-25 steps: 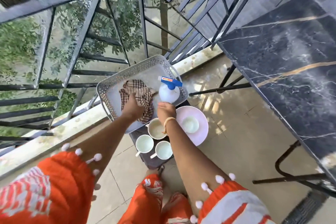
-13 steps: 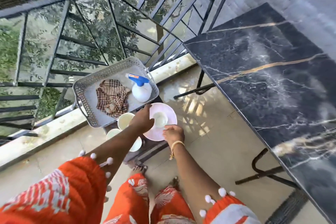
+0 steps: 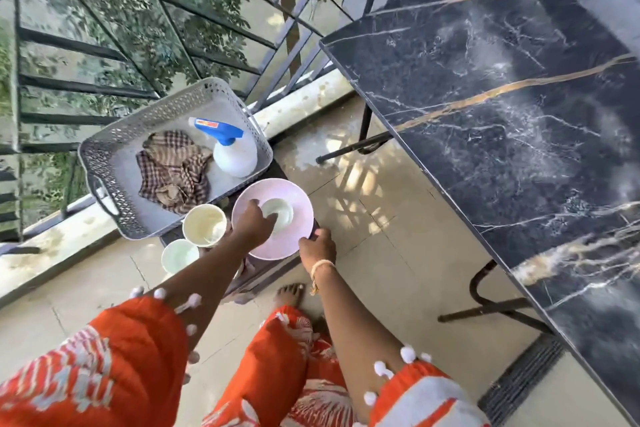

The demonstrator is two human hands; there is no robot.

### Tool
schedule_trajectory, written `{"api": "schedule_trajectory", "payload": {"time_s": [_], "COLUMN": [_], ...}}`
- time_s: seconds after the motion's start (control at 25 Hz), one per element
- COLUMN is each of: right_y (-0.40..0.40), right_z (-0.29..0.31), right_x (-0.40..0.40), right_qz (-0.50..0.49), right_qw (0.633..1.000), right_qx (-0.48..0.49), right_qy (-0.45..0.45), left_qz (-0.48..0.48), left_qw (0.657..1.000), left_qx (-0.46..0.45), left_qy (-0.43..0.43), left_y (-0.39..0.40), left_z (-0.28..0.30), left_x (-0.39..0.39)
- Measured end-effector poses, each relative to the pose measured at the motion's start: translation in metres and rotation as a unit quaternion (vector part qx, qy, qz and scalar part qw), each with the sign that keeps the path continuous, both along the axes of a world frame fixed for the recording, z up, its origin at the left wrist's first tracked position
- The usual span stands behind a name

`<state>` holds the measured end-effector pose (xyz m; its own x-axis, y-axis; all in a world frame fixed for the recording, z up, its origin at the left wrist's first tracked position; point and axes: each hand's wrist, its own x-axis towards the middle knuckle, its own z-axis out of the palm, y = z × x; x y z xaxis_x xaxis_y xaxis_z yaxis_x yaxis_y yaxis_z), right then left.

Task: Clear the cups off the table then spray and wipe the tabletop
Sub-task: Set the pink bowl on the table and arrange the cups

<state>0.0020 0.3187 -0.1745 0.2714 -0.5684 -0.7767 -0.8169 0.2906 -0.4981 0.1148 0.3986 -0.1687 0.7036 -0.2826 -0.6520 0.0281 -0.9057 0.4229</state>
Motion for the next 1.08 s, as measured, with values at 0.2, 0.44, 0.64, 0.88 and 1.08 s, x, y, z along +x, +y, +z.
{"api": "schedule_trajectory", "payload": {"time_s": [0.2,0.44,0.64,0.88,1.08], "right_y": [0.009,-0.005,-0.039,-0.112,-0.174], "right_z": [-0.037,-0.028,0.015,0.085,0.129], "right_x": [0.015,0.018,-0.018,-0.042,-0.036], "right_qz": [-0.036,-0.117,-0.063,-0.104,-0.109], "right_qw": [0.997,0.986,0.998,0.991,0.979], "right_qx": [0.071,0.116,0.018,-0.058,-0.128], "right_qy": [-0.015,-0.028,-0.008,-0.056,-0.114], "left_qz": [-0.032,-0.046,-0.005,0.116,0.24], "left_qw": [0.999,0.997,0.994,0.974,0.939], "left_qx": [0.028,0.008,-0.069,-0.179,-0.207], "left_qy": [-0.026,-0.057,-0.083,-0.082,-0.138], "left_y": [-0.001,0.002,-0.005,-0.048,-0.094], "left_z": [-0.032,-0.025,0.032,0.107,0.162], "left_x": [0.008,0.008,0.005,0.019,0.019]}}
